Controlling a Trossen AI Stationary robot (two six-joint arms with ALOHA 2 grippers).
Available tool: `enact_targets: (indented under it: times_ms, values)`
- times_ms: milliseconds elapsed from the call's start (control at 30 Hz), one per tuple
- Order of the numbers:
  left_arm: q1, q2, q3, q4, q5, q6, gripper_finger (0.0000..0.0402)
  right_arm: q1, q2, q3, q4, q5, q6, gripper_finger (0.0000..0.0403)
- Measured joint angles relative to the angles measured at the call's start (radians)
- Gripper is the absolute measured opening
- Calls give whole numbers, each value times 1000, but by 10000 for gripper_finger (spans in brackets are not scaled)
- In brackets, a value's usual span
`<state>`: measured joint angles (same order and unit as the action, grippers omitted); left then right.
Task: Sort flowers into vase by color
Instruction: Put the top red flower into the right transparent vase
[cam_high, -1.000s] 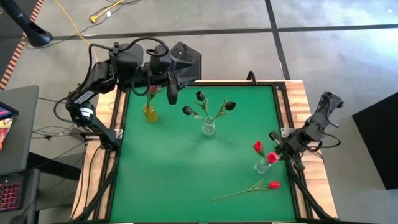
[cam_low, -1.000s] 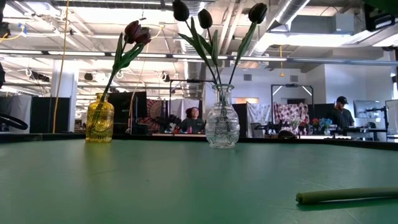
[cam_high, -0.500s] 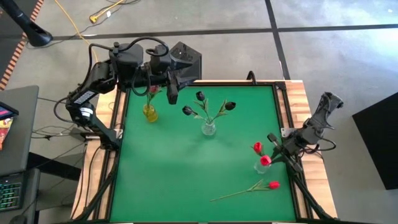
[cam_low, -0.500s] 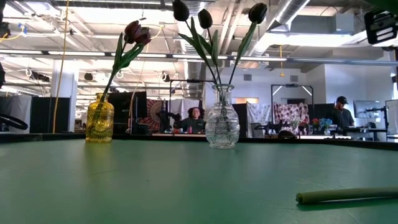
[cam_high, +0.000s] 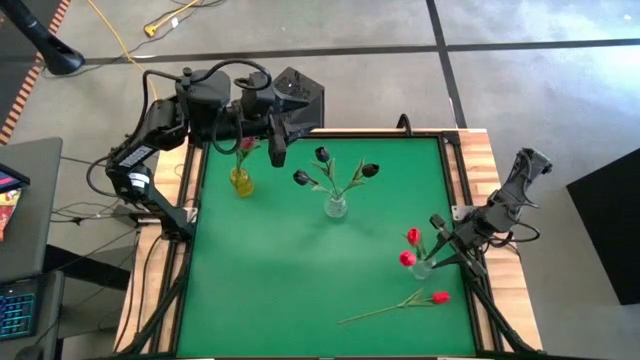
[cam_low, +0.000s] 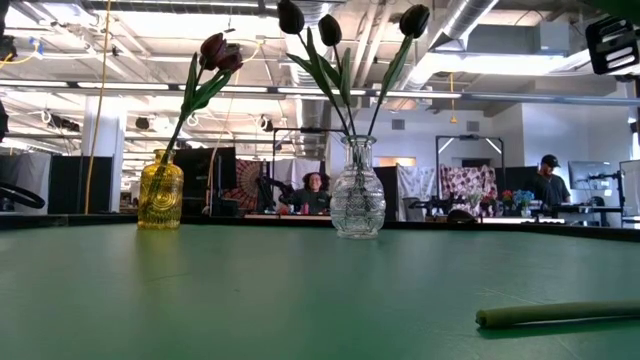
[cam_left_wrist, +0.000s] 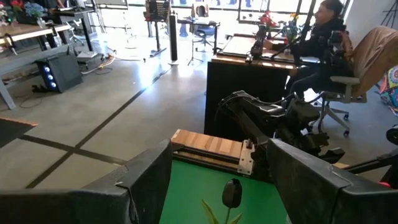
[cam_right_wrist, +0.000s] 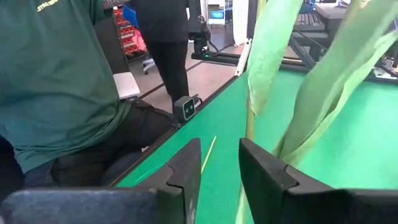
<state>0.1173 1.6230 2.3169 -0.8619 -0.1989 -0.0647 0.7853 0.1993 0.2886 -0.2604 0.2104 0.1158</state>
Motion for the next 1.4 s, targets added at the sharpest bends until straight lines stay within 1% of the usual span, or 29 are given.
enact_targets:
  times_ms: [100,233,300,367,467,567,700,767,900,1033,1133,1233,1267,1333,1400]
  values:
    - [0,0,0,0,0,-1,251,0,0,6,-9,-3,18,153]
    - [0,0,0,0,0,-2,251,0,0,50,-83,-4,77,169]
    - [0,0,0,0,0,0,251,0,0,75,-116,-12,103,173]
    - [0,0,0,0,0,1,251,0,0,99,-134,-31,105,175]
    - [0,0,0,-3,12,19,251,0,0,143,-152,-32,105,175]
    - [0,-2,-27,-3,85,51,251,0,0,180,-155,-30,87,171]
    - [-7,0,-97,-3,257,88,251,-2,9,226,-152,-28,42,164]
    - [-26,0,-146,10,318,129,251,-2,20,251,-154,-13,33,161]
    - [-107,0,-259,81,320,216,251,-2,46,308,-152,45,33,157]
    - [-208,-2,-416,277,283,284,251,-2,61,357,-154,72,-8,154]
    - [-265,0,-571,460,208,317,251,-2,63,386,-153,110,-45,150]
    - [-291,1,-748,751,122,327,251,-2,63,411,-155,146,-95,146]
    - [-295,1,-805,864,109,326,251,-2,63,417,-156,158,-111,144]
    - [-295,1,-908,1048,115,320,251,-2,63,429,-157,169,-133,140]
    - [-292,1,-991,1188,137,298,247,-2,63,434,-158,183,-144,136]
